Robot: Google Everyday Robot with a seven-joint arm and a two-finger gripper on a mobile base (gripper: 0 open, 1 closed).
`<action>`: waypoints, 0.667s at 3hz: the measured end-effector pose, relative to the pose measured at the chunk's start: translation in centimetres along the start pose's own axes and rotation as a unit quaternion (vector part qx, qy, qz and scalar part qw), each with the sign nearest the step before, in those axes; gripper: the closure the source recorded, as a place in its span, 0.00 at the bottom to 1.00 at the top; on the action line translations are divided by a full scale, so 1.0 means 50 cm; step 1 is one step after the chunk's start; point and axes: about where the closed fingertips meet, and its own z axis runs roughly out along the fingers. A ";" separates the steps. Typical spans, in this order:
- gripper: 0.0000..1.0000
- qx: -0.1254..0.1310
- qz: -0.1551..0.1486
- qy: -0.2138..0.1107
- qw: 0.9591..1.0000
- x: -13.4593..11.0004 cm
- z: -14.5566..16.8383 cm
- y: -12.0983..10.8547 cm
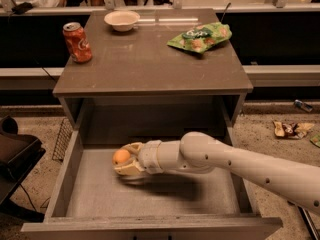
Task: Place orange into top drawer
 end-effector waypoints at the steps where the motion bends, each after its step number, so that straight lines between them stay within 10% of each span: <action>1: 0.05 -0.001 0.000 0.000 1.000 -0.001 0.002 0.002; 2: 0.00 -0.003 -0.001 0.000 1.000 -0.001 0.004 0.004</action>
Offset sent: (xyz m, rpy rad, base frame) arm -0.0006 0.0012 0.0000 0.0004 0.0004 0.0025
